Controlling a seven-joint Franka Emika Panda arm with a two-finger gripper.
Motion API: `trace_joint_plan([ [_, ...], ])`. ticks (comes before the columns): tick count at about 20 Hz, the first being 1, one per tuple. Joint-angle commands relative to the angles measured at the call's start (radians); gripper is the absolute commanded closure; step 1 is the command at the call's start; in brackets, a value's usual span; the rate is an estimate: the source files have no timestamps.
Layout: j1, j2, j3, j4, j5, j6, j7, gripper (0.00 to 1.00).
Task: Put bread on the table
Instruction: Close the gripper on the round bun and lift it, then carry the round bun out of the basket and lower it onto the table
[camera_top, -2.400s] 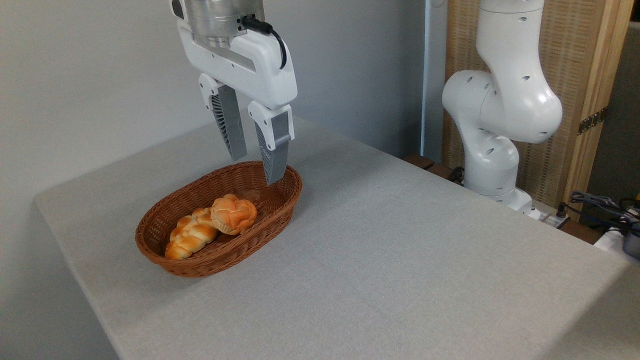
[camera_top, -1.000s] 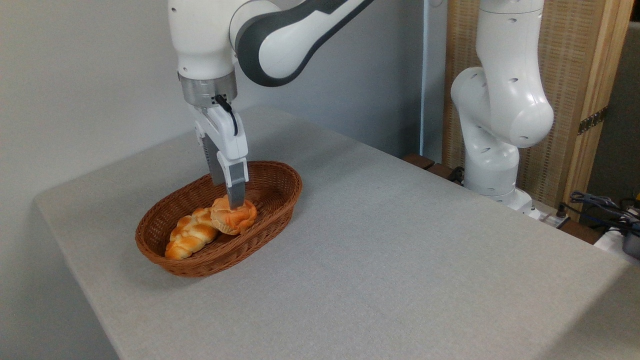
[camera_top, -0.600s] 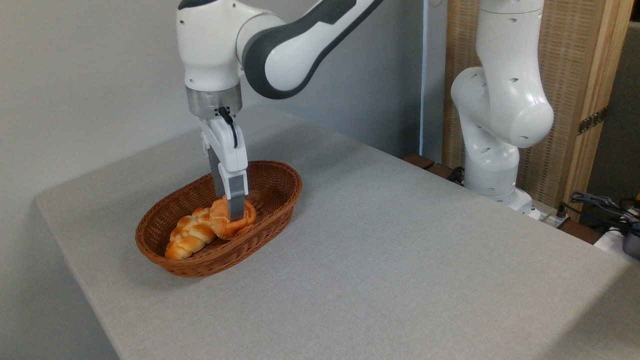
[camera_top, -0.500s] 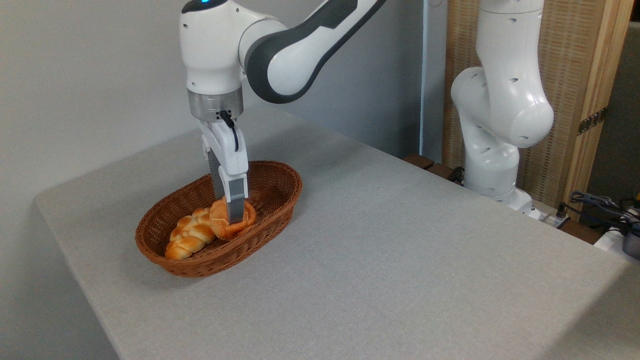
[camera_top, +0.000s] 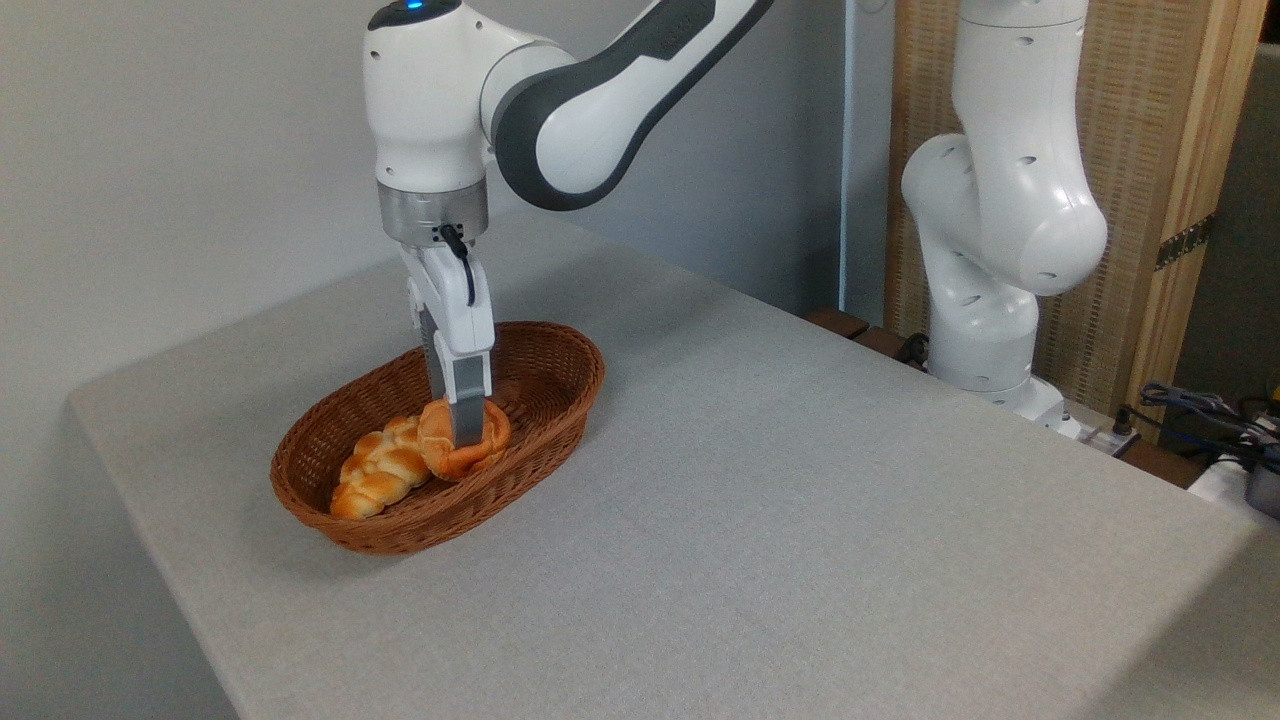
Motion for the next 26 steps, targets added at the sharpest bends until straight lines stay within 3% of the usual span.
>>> trace_joint_plan([
  [1,-0.011,-0.014,0.014,-0.015,0.008,0.02,0.022,0.7],
  [6,-0.009,-0.022,0.021,-0.009,0.005,0.02,0.02,0.7],
  [12,-0.005,-0.05,0.035,0.011,-0.044,0.005,0.006,0.76],
  [14,0.0,-0.06,0.044,0.049,-0.057,-0.082,0.005,0.76],
  [18,-0.002,-0.071,0.141,0.189,-0.071,-0.279,0.005,0.76],
  [21,-0.002,-0.076,0.216,0.25,-0.034,-0.349,0.014,0.74],
  [26,0.0,-0.055,0.236,0.246,0.13,-0.371,0.028,0.71],
])
